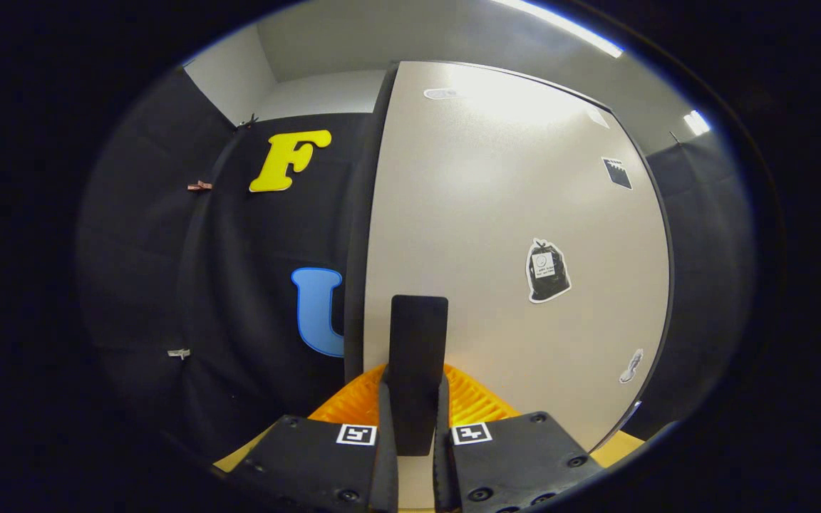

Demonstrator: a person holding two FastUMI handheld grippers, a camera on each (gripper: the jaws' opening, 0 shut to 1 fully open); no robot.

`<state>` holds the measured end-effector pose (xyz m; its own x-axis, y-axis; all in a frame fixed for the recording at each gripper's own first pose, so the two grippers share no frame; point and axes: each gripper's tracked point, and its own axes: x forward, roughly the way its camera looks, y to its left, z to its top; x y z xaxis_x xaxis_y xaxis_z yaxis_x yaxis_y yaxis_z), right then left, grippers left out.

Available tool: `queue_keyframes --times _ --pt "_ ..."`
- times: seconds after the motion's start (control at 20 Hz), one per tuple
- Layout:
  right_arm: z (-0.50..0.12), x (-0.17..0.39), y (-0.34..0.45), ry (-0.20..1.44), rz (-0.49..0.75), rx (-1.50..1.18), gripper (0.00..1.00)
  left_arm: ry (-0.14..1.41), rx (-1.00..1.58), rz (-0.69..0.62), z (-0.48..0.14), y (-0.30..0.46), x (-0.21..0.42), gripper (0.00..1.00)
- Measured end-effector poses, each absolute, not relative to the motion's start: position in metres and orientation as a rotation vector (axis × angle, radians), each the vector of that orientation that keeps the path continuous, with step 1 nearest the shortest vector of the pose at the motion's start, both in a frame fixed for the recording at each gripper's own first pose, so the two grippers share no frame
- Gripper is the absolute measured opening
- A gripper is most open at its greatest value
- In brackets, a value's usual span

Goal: Open the cabinet door with the right hand, grasp the bottle in the cabinet with the left hand and place it on the coaster, then close the cabinet door with the right hand.

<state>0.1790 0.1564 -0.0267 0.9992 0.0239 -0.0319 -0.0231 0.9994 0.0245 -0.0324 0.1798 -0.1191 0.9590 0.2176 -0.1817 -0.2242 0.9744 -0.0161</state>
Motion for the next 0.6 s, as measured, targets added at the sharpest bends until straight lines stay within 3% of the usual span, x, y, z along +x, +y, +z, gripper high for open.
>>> queue_keyframes --times 0.45,0.5,0.6 --pt "-0.020 0.108 0.139 0.095 0.139 0.069 0.24 0.110 -0.021 0.117 -0.080 0.123 -0.039 0.93" --pt "-0.018 0.100 0.137 0.104 0.153 0.089 0.07 0.097 -0.012 0.106 -0.075 0.116 -0.042 0.93" --pt "-0.016 0.087 0.132 0.112 0.169 0.095 0.07 0.072 -0.007 0.076 -0.065 0.100 -0.045 0.94"
